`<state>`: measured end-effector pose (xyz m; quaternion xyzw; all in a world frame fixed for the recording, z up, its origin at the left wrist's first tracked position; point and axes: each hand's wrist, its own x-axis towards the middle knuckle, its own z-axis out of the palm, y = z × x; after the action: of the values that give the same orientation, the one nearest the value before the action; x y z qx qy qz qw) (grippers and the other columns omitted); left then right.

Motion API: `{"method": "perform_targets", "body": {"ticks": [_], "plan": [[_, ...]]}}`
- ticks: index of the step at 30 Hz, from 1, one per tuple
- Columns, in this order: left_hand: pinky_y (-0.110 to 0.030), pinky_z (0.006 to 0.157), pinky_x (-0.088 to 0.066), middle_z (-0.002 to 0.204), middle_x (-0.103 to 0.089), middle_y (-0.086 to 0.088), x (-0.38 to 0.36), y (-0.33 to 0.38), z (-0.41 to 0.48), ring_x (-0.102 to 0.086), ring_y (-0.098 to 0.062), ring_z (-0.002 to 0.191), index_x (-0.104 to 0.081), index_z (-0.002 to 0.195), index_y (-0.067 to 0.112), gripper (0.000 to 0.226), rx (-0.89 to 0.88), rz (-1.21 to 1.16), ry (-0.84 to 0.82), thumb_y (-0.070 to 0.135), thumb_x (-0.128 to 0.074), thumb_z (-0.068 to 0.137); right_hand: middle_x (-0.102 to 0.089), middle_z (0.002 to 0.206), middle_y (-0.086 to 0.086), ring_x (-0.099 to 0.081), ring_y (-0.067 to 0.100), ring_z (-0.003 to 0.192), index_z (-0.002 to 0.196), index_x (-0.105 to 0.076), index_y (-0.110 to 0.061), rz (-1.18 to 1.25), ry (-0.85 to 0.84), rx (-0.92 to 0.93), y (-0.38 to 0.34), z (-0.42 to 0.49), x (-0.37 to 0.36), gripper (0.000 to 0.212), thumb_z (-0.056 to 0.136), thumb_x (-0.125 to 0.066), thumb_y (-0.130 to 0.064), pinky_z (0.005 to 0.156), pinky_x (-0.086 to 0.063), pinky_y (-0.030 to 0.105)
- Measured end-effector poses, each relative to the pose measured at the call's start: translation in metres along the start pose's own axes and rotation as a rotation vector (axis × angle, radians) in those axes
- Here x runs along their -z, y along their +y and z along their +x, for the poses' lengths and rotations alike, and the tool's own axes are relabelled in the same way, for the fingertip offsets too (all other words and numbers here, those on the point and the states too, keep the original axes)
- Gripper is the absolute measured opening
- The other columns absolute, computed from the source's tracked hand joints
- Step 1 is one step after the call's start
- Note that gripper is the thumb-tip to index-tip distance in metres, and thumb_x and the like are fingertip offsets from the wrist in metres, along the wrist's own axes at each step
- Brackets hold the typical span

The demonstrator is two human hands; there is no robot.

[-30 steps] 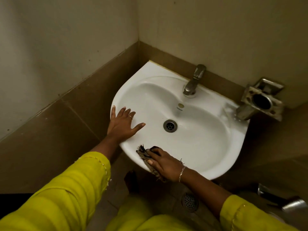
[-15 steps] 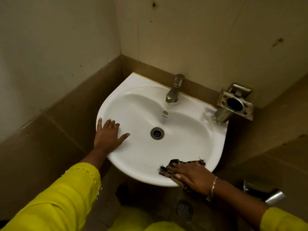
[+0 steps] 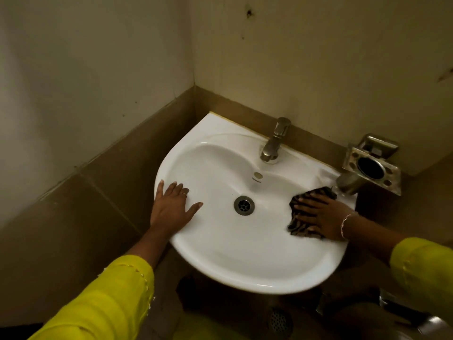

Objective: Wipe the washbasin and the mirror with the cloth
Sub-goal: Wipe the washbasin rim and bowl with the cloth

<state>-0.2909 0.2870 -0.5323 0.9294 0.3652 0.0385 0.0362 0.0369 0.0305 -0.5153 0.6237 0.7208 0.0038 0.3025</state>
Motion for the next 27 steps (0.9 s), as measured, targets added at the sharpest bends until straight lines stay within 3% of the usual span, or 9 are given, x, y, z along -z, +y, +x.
{"method": "perform_targets", "body": {"ticks": [3,5,8,13,15,17,20,25,27], "plan": [[-0.039,0.111,0.007,0.136,-0.051,-0.013,0.002,0.002,0.0,-0.037,-0.024,0.134,-0.055,0.122,0.008,0.089,0.0,-0.011,0.01,0.068,-0.011,0.074,-0.061,0.126,0.002,0.009,0.017,0.144,0.113,-0.066,-0.021,-0.152,0.13,-0.022,0.013,0.024,0.007,0.061,0.097,-0.013,-0.047,0.114,0.001,0.043],[-0.038,0.111,0.009,0.138,-0.049,-0.011,0.003,0.002,0.0,-0.035,-0.022,0.135,-0.053,0.124,0.009,0.089,0.007,-0.02,0.017,0.068,-0.009,0.074,-0.059,0.128,0.003,0.01,0.018,0.144,0.115,-0.065,-0.017,-0.195,0.184,0.018,0.015,0.044,0.013,0.044,0.085,-0.051,-0.045,0.113,-0.002,0.046],[-0.036,0.111,0.009,0.138,-0.049,-0.011,0.002,0.002,-0.001,-0.035,-0.021,0.135,-0.053,0.124,0.009,0.087,0.017,-0.043,0.04,0.068,-0.011,0.076,-0.057,0.13,0.005,0.011,0.019,0.143,0.118,-0.063,-0.011,-0.256,0.215,0.036,0.014,0.073,0.016,0.075,0.047,-0.085,-0.019,0.113,-0.003,0.046],[-0.034,0.11,0.01,0.14,-0.047,-0.009,0.001,0.001,0.0,-0.032,-0.019,0.137,-0.05,0.127,0.01,0.085,0.021,-0.067,0.067,0.067,-0.012,0.077,-0.053,0.135,0.009,0.01,0.021,0.144,0.132,-0.04,-0.008,-0.311,0.451,0.024,0.001,0.113,0.009,0.071,0.062,-0.052,0.002,0.117,0.002,0.043],[-0.033,0.11,0.011,0.14,-0.047,-0.009,0.0,0.001,-0.001,-0.031,-0.02,0.137,-0.05,0.127,0.01,0.084,0.019,-0.083,0.079,0.067,-0.013,0.077,-0.046,0.14,0.01,-0.005,0.026,0.144,0.134,-0.041,-0.008,-0.291,0.365,0.001,-0.014,0.132,0.015,0.064,0.07,-0.042,-0.002,0.116,0.011,0.046],[-0.032,0.11,0.011,0.14,-0.047,-0.01,0.001,0.001,-0.001,-0.031,-0.021,0.137,-0.05,0.127,0.01,0.082,0.018,-0.099,0.083,0.066,-0.015,0.078,-0.018,0.152,0.01,-0.011,0.029,0.143,0.143,-0.029,-0.007,-0.296,0.259,-0.084,-0.036,0.153,0.038,0.06,0.084,-0.038,-0.016,0.105,0.028,0.052],[-0.033,0.111,0.009,0.138,-0.049,-0.012,0.001,0.0,-0.001,-0.033,-0.024,0.136,-0.053,0.124,0.009,0.077,0.019,-0.114,0.082,0.064,-0.021,0.08,0.018,0.153,0.01,0.015,0.03,0.142,0.143,0.013,-0.005,-0.324,0.102,-0.262,-0.055,0.191,0.066,0.063,0.097,-0.025,-0.027,0.083,0.039,0.054],[-0.036,0.111,0.001,0.132,-0.054,-0.014,0.0,0.0,0.0,-0.041,-0.027,0.131,-0.057,0.119,0.008,0.069,0.035,-0.144,0.095,0.06,-0.031,0.082,-0.031,0.149,0.009,0.027,0.018,0.139,0.142,-0.03,-0.011,0.02,0.443,-0.258,-0.053,0.24,0.063,0.074,0.074,-0.057,-0.003,0.111,0.024,0.038],[-0.036,0.112,0.0,0.133,-0.053,-0.014,0.0,0.0,0.001,-0.04,-0.027,0.132,-0.055,0.12,0.008,0.068,0.038,-0.151,0.1,0.059,-0.031,0.083,-0.024,0.152,0.011,0.023,0.019,0.141,0.142,-0.023,-0.011,0.06,0.487,-0.217,-0.053,0.251,0.071,0.075,0.075,-0.055,-0.005,0.115,0.017,0.04]]}}
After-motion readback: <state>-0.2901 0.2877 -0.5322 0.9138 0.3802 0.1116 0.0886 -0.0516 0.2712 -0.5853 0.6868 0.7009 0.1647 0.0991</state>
